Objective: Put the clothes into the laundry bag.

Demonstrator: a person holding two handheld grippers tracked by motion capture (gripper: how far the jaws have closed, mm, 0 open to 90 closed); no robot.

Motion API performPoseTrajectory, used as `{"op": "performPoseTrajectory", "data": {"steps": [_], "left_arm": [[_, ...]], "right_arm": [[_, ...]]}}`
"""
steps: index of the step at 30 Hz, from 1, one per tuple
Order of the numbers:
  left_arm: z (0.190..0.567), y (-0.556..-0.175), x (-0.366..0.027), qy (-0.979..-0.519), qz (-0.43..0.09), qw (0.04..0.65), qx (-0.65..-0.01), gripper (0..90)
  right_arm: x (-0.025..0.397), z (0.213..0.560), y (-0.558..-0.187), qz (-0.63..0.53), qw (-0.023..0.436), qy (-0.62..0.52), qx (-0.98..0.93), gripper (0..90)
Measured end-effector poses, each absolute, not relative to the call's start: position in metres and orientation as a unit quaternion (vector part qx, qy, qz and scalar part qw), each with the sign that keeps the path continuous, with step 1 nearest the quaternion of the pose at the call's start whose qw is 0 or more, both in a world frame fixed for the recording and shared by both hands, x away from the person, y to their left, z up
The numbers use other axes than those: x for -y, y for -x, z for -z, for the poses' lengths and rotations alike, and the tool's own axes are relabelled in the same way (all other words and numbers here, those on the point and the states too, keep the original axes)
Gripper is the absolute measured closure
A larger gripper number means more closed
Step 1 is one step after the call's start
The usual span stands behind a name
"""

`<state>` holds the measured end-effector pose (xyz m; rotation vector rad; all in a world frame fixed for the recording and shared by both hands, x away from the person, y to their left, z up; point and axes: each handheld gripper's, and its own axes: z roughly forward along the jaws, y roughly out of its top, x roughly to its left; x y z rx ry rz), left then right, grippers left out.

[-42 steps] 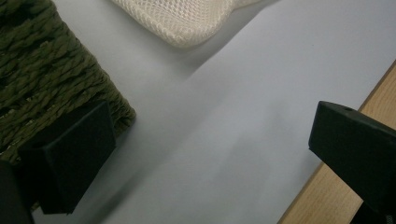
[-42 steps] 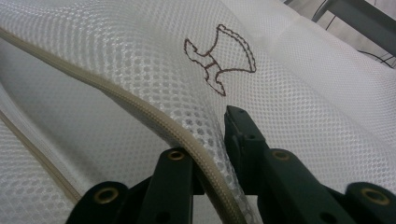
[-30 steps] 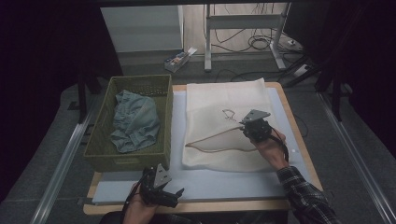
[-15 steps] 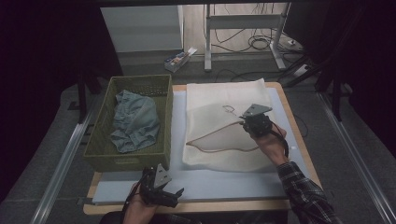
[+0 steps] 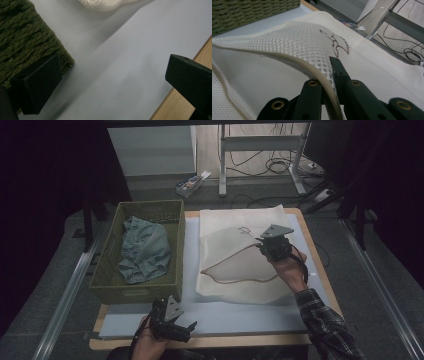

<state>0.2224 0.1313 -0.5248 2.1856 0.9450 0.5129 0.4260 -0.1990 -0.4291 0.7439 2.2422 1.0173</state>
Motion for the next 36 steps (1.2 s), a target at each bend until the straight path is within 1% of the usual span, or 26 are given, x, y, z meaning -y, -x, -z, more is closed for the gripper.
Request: {"op": "performPoseTrajectory", "data": {"steps": [6, 23, 36], "left_arm": [[0.524, -0.223, -0.132, -0.836, -0.189, 0.358, -0.371, 0.3], [0.524, -0.223, -0.132, -0.835, -0.189, 0.358, -0.373, 0.3], [0.523, -0.224, -0.134, -0.815, -0.173, 0.393, -0.389, 0.0]], "right_arm": [[0.198, 0.420, -0.428, -0.393, 0.282, -0.281, -0.829, 85.8], [0.199, 0.396, -0.435, -0.428, 0.284, -0.285, -0.809, 86.1], [0.194, 0.384, -0.438, -0.442, 0.286, -0.270, -0.806, 86.0]]}}
